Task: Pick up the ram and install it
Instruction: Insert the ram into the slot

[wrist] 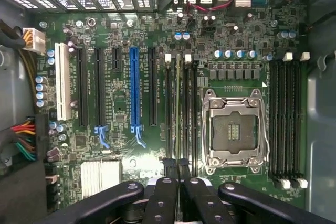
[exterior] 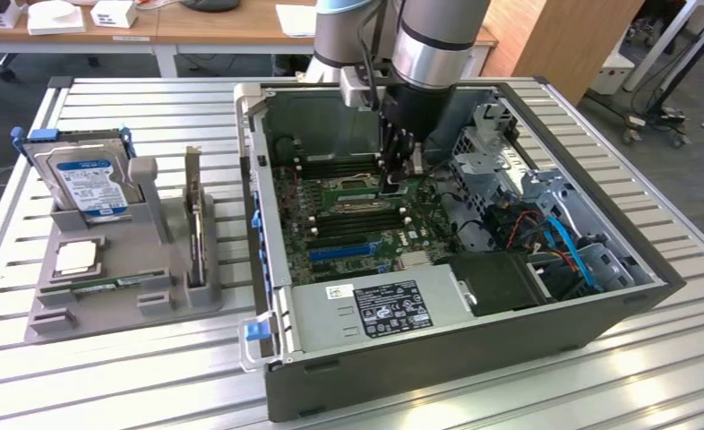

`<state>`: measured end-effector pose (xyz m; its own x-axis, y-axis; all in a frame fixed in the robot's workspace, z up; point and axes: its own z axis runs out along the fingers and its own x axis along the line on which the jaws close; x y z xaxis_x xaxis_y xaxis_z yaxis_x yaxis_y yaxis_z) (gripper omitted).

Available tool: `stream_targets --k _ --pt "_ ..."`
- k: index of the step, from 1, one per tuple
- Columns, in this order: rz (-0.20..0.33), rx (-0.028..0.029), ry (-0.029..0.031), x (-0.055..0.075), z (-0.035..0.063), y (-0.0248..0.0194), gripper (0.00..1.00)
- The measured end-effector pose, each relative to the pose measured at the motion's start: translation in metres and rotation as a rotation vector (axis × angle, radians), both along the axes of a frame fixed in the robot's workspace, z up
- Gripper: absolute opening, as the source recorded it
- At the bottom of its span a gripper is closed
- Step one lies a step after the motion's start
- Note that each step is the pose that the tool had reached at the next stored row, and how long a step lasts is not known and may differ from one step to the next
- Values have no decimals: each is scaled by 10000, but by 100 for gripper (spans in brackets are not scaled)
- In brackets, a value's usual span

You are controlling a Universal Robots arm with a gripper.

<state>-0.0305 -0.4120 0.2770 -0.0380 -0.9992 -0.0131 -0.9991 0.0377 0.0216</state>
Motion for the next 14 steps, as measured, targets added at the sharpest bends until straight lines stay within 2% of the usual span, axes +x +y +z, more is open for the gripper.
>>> stream_targets --k 9,14 --pt "0 0 10 0 -118 0 12" --pt "1 -2 11 0 -125 0 12"
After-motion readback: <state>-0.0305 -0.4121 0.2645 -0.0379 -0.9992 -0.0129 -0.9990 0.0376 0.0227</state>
